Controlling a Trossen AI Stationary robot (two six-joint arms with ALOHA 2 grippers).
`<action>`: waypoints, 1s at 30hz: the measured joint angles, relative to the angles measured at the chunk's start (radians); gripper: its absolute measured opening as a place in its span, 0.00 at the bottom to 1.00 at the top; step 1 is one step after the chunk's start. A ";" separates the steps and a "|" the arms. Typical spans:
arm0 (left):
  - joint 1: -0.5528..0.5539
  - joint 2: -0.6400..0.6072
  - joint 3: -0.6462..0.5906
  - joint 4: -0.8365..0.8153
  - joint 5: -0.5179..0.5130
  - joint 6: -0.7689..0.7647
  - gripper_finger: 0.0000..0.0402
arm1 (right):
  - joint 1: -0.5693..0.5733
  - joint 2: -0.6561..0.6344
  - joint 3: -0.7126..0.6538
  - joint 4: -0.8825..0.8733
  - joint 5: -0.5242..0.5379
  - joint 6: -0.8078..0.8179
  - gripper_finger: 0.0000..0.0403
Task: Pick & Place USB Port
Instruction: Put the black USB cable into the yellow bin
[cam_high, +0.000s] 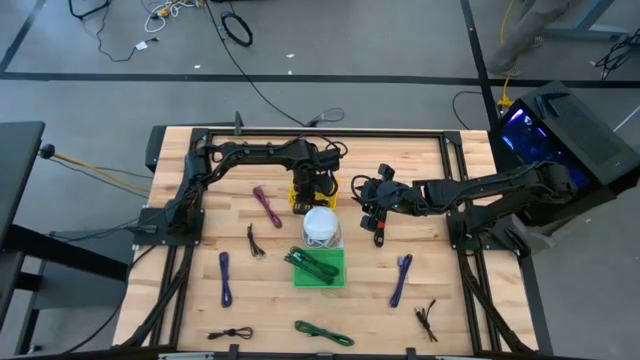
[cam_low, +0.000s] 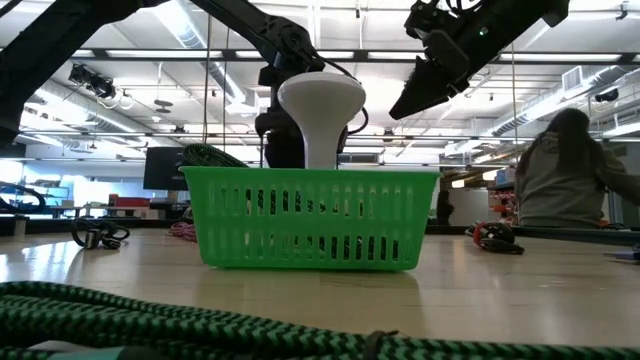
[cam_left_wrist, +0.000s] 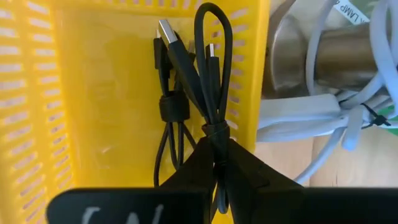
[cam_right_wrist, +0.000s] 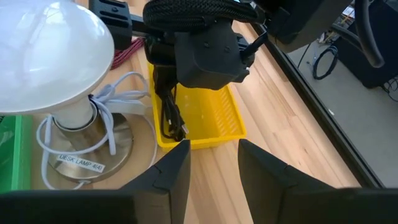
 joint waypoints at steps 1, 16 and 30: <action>0.000 0.000 0.000 0.001 0.002 0.000 0.06 | 0.000 0.000 0.000 0.000 0.000 0.000 0.33; 0.000 0.000 0.000 -0.006 0.014 -0.052 0.08 | 0.000 0.000 0.000 0.000 0.000 0.001 0.33; -0.010 -0.039 0.000 0.009 -0.094 -0.001 0.22 | 0.000 0.000 0.000 0.002 -0.001 0.004 0.33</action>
